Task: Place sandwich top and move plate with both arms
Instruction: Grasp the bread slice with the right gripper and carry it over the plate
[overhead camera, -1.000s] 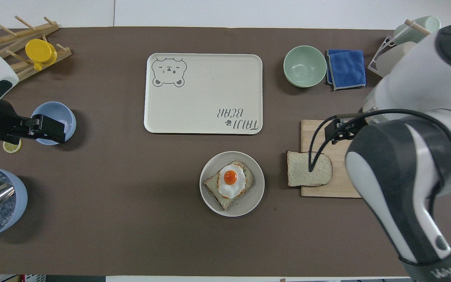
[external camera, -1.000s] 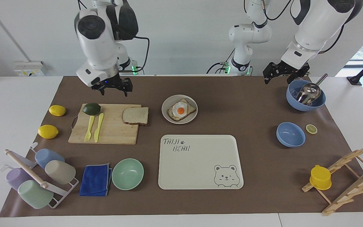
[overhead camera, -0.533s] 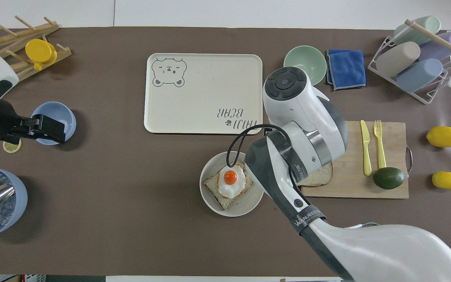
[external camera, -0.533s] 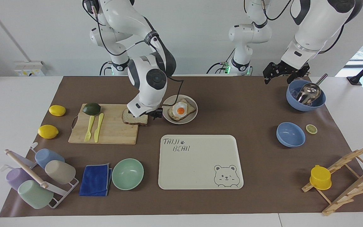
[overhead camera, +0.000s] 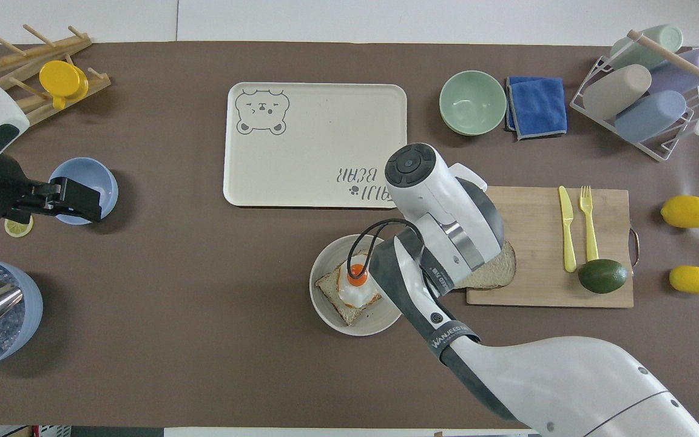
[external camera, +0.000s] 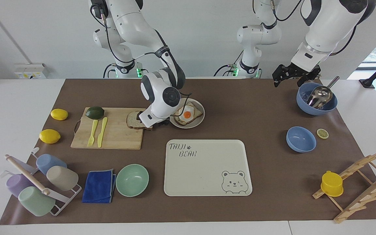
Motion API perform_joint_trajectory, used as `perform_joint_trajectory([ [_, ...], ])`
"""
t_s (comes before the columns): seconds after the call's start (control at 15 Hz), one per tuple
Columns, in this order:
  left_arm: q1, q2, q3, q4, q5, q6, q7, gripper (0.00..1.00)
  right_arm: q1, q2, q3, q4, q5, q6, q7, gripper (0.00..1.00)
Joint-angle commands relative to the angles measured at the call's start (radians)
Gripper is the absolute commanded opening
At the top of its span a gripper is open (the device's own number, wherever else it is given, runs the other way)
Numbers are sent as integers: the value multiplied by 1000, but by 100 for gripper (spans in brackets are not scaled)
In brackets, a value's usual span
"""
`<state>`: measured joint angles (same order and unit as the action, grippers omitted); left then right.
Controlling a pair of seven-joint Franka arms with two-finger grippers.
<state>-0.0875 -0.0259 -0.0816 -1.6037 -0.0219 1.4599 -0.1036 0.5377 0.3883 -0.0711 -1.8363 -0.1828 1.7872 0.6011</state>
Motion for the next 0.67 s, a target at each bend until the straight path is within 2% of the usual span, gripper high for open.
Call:
perform_joint_trajectory([
  [0.0, 9, -19, -6, -13, -9, -7, -5, 100, 5, -51, 4, -67, -17, 21, 5, 100],
  [0.2, 9, -19, -6, -15, -9, -7, -5, 100, 7, -60, 4, -86, -15, 14, 5, 89],
  [0.6, 9, -19, -6, -15, -9, -7, -5, 100, 19, -71, 4, -121, -17, 12, 5, 88],
])
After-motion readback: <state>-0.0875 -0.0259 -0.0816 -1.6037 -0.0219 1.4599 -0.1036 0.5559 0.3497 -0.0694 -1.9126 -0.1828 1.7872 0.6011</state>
